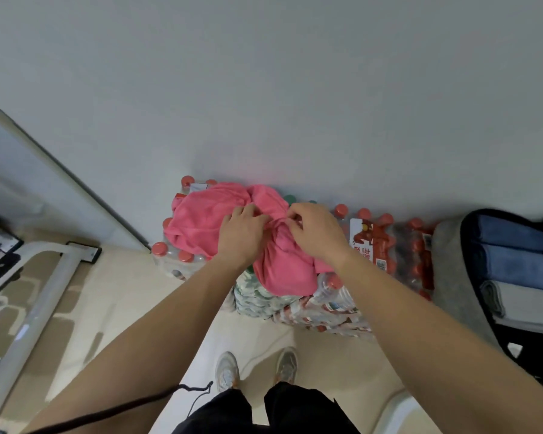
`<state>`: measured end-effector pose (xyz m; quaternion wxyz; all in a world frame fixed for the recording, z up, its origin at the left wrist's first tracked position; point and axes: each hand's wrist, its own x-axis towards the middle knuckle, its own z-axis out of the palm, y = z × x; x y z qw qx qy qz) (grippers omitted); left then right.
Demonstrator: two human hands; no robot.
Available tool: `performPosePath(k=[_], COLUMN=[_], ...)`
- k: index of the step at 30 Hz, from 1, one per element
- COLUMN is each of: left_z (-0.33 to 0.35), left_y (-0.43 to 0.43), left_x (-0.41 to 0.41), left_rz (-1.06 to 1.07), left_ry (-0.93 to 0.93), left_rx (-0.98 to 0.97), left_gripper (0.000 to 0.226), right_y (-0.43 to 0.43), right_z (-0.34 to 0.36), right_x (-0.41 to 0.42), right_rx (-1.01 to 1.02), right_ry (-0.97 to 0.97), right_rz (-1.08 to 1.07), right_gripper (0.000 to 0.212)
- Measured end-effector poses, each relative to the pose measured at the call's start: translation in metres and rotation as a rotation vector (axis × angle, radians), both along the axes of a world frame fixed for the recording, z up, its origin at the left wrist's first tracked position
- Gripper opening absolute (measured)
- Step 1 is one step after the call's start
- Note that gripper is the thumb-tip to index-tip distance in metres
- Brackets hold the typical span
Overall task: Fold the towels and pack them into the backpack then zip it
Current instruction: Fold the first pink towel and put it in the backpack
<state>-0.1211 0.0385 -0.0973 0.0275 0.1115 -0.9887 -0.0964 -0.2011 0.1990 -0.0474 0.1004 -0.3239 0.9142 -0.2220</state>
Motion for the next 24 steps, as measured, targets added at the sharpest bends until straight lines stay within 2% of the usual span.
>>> performPosePath(k=[3,7,13,17,20,24], left_z=[0.026,0.088,0.196,0.251,0.264,0.258], left_y=[-0.003,-0.015,-0.040,-0.054,-0.071,-0.083], left_x=[-0.016,-0.043,-0.073,-0.080,-0.075,-0.069], left_rz=[-0.010,-0.006,0.027,0.011,-0.024,-0.047], left_ry=[0.051,0.094,0.245,0.344,0.338,0.279], left_rx=[0.058,0.152,0.356,0.419,0.409,0.431], left_gripper=[0.020,0.036,0.048,0.040,0.031,0.027], right_y=[0.006,0.011,0.020,0.038,0.061,0.082], right_z=[0.032,0.091,0.188,0.234,0.248,0.245], right_x=[-0.015,-0.041,-0.076,-0.090,-0.099,-0.105], right_rx=[-0.088,-0.181,-0.230,-0.285,-0.315,-0.191], right_ry=[-0.013,0.036,0.320,0.448,0.479,0.529], right_rz=[-0.117,-0.173,-0.253,-0.338,-0.400,-0.418], right_gripper=[0.011,0.010,0.014,0.016,0.015,0.016])
